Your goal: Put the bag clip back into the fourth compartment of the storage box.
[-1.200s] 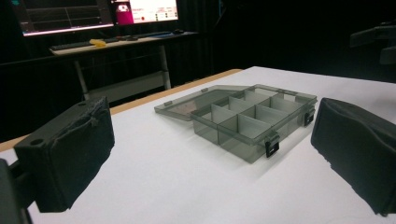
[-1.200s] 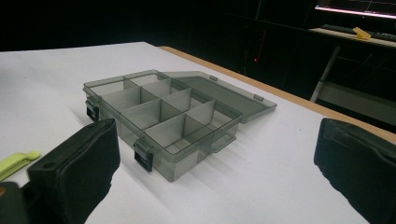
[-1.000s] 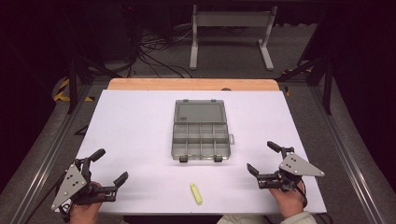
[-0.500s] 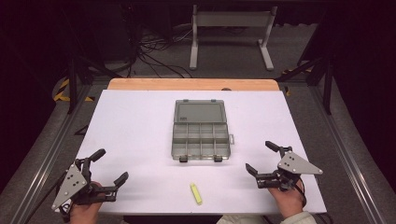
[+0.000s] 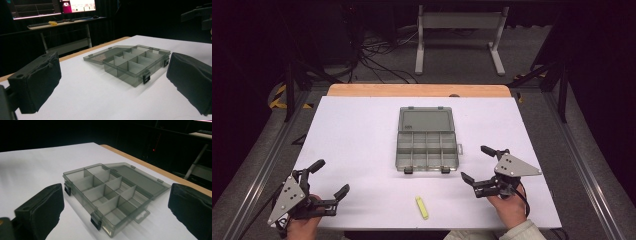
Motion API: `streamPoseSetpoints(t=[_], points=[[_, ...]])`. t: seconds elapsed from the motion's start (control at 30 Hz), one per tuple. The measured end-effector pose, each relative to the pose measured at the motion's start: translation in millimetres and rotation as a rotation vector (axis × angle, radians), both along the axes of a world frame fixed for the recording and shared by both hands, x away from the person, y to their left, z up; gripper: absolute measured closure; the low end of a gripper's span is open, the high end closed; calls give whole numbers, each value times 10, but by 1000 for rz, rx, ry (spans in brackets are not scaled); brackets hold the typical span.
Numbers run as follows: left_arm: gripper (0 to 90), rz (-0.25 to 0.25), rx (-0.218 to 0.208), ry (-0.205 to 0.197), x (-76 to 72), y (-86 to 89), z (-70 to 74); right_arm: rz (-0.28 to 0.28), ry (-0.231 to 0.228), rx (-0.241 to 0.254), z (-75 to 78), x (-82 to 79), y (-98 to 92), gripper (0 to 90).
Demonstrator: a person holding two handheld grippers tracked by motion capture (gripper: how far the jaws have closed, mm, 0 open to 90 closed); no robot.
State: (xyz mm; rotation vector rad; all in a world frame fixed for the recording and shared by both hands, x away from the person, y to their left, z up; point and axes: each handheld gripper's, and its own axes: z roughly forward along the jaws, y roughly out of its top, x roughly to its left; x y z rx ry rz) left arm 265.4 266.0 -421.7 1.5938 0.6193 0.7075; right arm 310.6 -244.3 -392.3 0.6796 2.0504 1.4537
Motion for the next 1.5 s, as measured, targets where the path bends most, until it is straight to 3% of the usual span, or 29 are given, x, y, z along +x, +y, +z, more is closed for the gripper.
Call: streamPoseSetpoints(t=[0.6,0.97,1.07,1.17,1.3,1.33,1.4,1.5], points=[[2,-3,-1,1,3,0,-1,124,22,-1,118,131,418,10],[2,-7,5,3,9,1,-2,124,28,-26,129,137,541,2],[2,-6,7,4,10,5,-3,144,59,-90,158,122,584,91],[2,-5,3,4,9,4,-2,187,98,-124,186,110,613,237],[2,-6,3,4,9,3,-2,252,154,-206,236,114,686,513],[2,-6,5,4,9,2,-1,252,154,-206,236,114,686,513],[2,-5,4,4,10,3,-2,282,168,-250,269,105,732,664],[2,-4,-1,3,12,4,-3,317,191,-305,312,90,799,821]])
